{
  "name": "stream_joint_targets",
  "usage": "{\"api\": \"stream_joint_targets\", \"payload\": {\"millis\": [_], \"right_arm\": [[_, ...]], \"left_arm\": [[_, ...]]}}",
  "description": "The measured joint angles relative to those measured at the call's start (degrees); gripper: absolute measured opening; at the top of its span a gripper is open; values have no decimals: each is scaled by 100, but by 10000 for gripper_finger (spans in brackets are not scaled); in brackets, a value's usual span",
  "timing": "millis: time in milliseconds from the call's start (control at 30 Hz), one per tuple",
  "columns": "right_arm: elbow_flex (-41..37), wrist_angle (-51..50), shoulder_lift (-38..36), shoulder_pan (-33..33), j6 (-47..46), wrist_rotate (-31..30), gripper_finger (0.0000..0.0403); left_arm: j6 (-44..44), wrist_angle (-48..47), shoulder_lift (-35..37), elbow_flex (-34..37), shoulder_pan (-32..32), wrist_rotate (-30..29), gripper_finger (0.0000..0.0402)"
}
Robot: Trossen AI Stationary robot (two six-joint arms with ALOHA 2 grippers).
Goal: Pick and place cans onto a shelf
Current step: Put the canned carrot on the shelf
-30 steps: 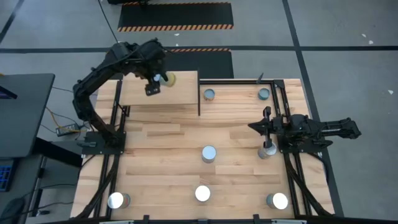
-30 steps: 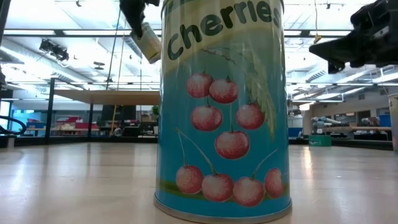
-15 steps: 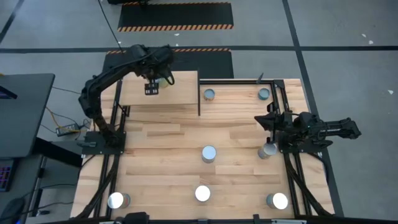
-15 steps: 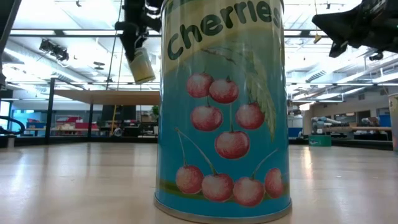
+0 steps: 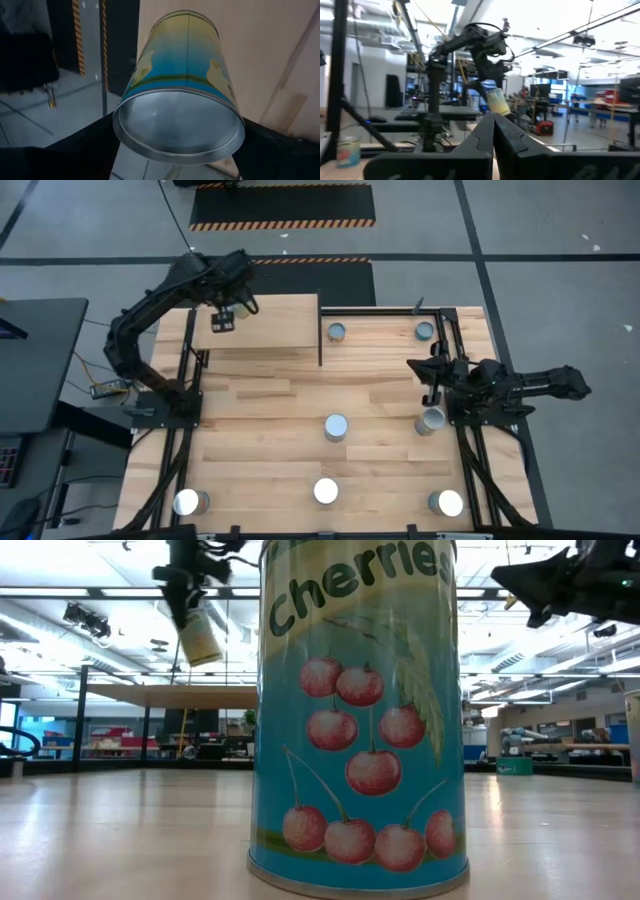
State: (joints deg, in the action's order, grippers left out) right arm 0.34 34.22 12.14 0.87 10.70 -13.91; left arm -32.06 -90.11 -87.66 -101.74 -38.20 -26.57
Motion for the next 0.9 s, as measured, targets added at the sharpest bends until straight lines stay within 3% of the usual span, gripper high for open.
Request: {"api": "stream_joint_targets", "payload": {"millis": [267,367,667,900], "right_arm": [[2,592,859,-103,-59,166,10],[0,846,1150,-103,-113,182,10],[0,1450,1793,-103,-214,6,12],[0,1776,2079,-103,-214,-146,51]], "left_arm": [[-340,12,517,595,-672,-13,322],[-302,9,600,840,-770,235,322],[-157,11,645,1333,-749,367,323],[-119,10,645,1336,-615,207,342]]}}
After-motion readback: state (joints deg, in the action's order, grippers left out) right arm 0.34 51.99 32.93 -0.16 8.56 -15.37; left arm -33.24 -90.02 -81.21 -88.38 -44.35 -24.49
